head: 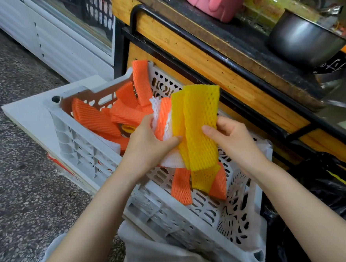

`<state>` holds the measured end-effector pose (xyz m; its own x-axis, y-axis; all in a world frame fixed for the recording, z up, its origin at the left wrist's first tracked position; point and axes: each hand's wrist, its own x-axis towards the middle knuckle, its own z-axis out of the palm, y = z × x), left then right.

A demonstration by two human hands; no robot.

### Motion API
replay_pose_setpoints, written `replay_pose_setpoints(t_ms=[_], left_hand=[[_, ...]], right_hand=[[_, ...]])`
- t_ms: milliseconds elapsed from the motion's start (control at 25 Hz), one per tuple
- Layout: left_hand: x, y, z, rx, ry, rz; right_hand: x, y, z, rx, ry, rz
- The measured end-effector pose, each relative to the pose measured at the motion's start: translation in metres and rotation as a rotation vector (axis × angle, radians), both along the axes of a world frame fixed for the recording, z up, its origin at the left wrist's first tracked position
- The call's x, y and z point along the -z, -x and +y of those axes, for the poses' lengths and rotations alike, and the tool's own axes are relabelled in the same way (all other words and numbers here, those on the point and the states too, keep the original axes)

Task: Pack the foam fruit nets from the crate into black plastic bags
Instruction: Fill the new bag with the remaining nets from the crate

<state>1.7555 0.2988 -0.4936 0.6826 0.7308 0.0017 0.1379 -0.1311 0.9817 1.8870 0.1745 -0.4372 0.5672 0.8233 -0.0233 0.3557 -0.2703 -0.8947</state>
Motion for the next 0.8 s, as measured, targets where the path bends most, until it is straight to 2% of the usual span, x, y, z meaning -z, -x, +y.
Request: replay_pose_setpoints(t_ms=[160,320,520,640,720,800], left_hand=[[-0.001,0.001,0.002,0.103,0.062,-0.043],[0.001,0.002,0.003,0.054,0.036,-0.102],[0.003,0.001,0.002,0.02,-0.006,-0.126],[0.004,-0.001,0.002,-0.159,-0.176,-0.07],[0.001,-0.001,-0.002,-0.167,-0.153,-0.104],[-0.004,-0.002,-0.01,-0.072,-0.029,-0.155]], right_hand=[[0.002,0.0,0.008,0.03,0.108,-0.063],[0.003,0.0,0.009,0.038,0.141,-0.054],[0.006,0.003,0.006,0.071,0.237,0.088],[0.0,0.002,0.003,0.101,0.187,0.187],[-0.001,0.004,0.004,0.105,0.168,0.249],[0.003,0.009,0.008,0.091,0.255,0.085]])
